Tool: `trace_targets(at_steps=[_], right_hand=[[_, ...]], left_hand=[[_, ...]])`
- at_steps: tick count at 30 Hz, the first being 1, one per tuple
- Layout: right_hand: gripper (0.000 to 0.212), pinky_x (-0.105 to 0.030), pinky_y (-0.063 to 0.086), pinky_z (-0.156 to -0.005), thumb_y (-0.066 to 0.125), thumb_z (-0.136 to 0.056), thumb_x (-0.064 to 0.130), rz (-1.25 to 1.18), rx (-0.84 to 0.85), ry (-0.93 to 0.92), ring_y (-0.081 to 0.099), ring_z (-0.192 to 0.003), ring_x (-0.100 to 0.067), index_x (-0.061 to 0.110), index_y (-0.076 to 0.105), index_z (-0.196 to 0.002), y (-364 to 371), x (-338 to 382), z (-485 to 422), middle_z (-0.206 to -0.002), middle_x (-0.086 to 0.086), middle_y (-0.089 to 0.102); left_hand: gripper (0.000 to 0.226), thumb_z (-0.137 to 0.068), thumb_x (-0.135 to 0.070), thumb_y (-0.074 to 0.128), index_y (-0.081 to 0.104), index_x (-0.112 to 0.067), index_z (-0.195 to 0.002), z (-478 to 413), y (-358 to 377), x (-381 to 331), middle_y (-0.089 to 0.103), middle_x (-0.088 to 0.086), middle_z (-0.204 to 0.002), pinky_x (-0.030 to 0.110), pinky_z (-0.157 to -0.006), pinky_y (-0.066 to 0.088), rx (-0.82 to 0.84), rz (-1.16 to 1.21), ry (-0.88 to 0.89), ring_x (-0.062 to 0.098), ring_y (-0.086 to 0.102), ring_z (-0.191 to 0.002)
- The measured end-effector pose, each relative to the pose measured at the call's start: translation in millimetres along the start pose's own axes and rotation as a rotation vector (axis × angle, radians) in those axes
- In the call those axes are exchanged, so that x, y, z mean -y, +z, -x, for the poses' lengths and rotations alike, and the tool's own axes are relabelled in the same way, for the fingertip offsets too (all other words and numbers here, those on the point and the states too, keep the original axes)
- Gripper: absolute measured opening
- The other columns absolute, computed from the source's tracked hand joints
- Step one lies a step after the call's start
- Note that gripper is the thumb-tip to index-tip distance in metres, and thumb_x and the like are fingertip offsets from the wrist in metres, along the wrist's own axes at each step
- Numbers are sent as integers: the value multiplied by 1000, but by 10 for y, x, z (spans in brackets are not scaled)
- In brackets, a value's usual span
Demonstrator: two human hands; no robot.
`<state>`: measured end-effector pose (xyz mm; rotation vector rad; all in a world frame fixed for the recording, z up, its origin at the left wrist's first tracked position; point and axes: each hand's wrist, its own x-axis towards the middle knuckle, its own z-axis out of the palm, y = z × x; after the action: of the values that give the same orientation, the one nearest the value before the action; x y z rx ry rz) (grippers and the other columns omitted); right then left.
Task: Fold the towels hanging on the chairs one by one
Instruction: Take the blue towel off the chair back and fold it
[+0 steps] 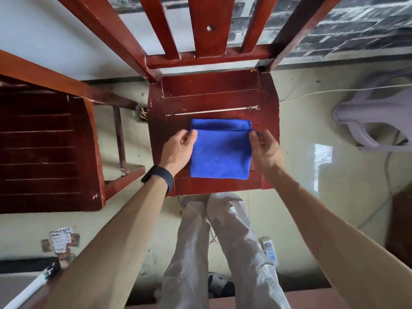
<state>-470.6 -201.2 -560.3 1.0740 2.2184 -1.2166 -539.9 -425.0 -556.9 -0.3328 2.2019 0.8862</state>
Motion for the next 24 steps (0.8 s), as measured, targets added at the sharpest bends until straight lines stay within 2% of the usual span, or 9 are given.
trace_targets(at_steps=[3,7,10,14,18,21,22,24], right_hand=[[30,-36,50,-76,45,-102,45,39,-50,17,64,-85,-27,19,59,-99,112,10,-166,-79,9,63],[31,-42,50,-77,40,-102,48,91,-107,-23,62,-85,-33,20,50,-92,221,-27,-329,-86,-3,69],[33,-38,44,-70,38,-101,52,168,-118,-5,62,-83,-34,23,49,-91,274,-46,-422,-87,-4,70],[40,-35,40,-67,36,-99,55,256,-139,31,57,-77,-34,21,55,-92,299,-28,-511,-81,-5,66],[43,-34,38,-67,35,-97,58,340,-143,55,52,-75,-34,21,55,-88,263,18,-530,-73,-3,58],[41,-37,38,-74,38,-97,60,336,-177,51,48,-81,-32,21,52,-97,256,31,-450,-89,-6,58],[42,-39,40,-79,41,-97,58,326,-227,-3,48,-87,-32,17,51,-103,268,15,-390,-100,-9,57],[44,-45,41,-92,47,-97,49,378,-364,-203,52,-107,-36,10,52,-117,342,-38,-237,-122,-15,54]], left_hand=[[40,-103,-42,39,44,-13,-77,-165,121,1,48,2,-66,35,-65,28,-86,-36,14,37,54,-79],[37,-103,-47,36,40,-19,-78,-308,215,33,49,1,-60,36,-60,32,-164,-78,59,39,54,-71],[39,-102,-50,33,41,-20,-80,-377,253,60,55,5,-64,35,-59,35,-198,-143,57,38,56,-70],[43,-99,-49,34,56,-16,-84,-473,284,1,63,9,-77,34,-64,37,-245,-265,-33,37,60,-79],[47,-98,-51,34,64,-16,-88,-499,296,-65,70,14,-89,34,-65,39,-297,-386,-43,40,64,-86],[43,-100,-51,33,56,-14,-95,-418,283,-32,66,10,-91,37,-60,42,-395,-461,85,36,62,-83],[40,-99,-49,37,55,-13,-98,-371,273,11,64,10,-96,40,-63,44,-455,-470,176,35,61,-86],[37,-97,-42,47,60,-10,-110,-252,317,144,62,14,-114,44,-79,46,-562,-529,425,36,59,-100]])
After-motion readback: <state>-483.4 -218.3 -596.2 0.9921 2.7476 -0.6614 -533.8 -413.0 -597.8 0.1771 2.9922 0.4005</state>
